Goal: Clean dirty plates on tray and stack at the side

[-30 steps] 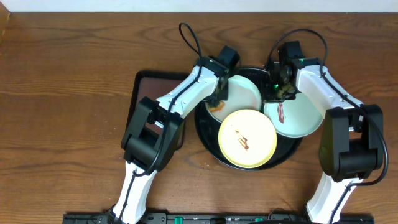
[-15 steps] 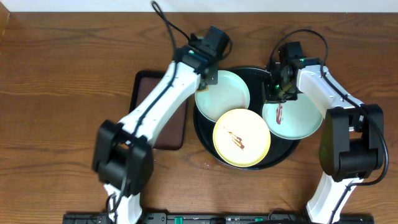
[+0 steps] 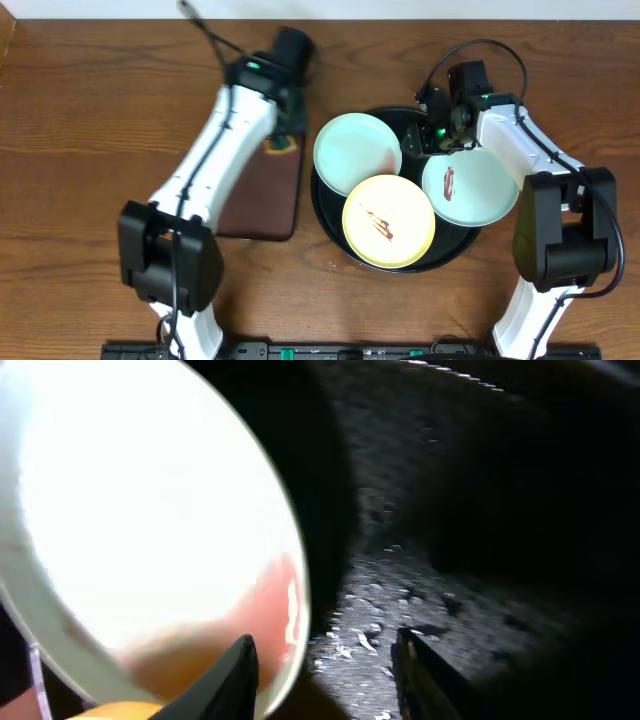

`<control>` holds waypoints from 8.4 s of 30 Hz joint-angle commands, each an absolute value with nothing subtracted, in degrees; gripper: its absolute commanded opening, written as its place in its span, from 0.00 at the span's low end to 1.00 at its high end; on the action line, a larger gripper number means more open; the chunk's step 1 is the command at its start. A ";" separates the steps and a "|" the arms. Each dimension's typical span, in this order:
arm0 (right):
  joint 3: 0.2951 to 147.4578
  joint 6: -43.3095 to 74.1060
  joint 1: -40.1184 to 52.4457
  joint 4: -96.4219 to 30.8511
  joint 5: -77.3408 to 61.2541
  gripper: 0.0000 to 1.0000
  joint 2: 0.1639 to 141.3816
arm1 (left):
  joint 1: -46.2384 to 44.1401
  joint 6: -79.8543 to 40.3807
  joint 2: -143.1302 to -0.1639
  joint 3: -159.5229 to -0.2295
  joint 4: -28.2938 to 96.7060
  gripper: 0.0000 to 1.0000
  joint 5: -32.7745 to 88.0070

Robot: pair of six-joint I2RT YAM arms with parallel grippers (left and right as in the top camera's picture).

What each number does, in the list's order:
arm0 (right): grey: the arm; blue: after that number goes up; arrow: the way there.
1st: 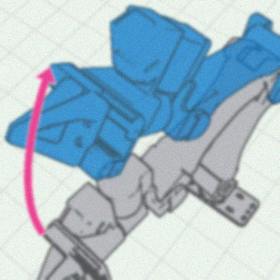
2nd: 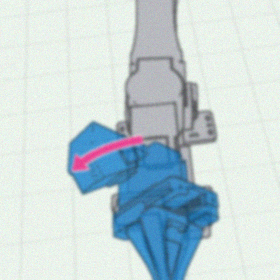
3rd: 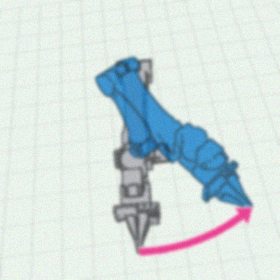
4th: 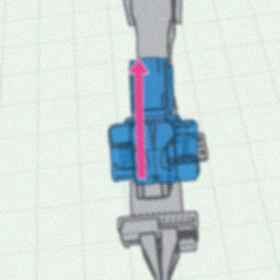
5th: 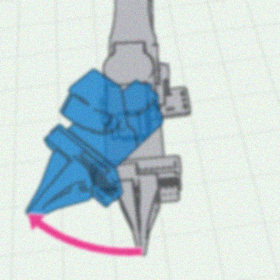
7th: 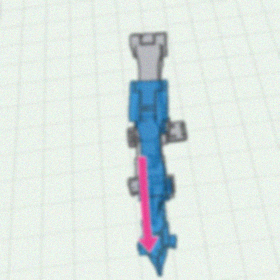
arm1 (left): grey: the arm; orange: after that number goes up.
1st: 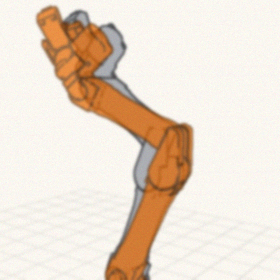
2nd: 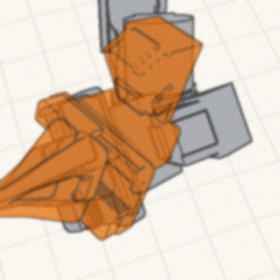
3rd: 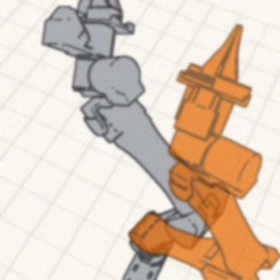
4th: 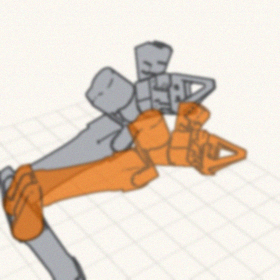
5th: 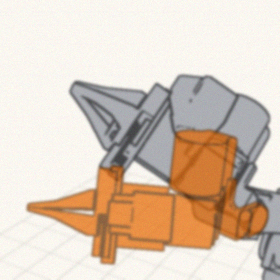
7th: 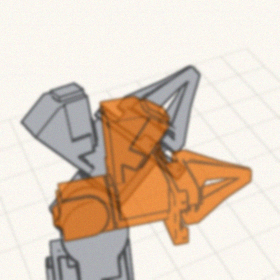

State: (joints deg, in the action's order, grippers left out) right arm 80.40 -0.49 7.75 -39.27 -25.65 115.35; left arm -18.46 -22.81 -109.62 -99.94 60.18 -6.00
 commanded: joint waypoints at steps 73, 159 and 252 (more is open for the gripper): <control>98.48 -9.50 45.98 -28.47 26.98 0.01 110.63 | 0.05 -15.22 -50.41 -88.84 77.67 0.82 -6.76; 98.39 -17.72 51.16 -23.49 43.88 0.01 111.81 | 0.03 -18.06 -53.84 -88.82 78.41 0.82 -7.14; 76.01 13.54 -34.63 -50.94 -20.51 0.43 96.64 | 0.03 -18.24 -62.50 -88.82 76.03 0.82 -3.18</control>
State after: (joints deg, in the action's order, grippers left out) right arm 75.70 20.53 -38.00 -51.35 -10.74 101.93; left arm -0.21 -18.02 -62.39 -88.58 76.07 -3.31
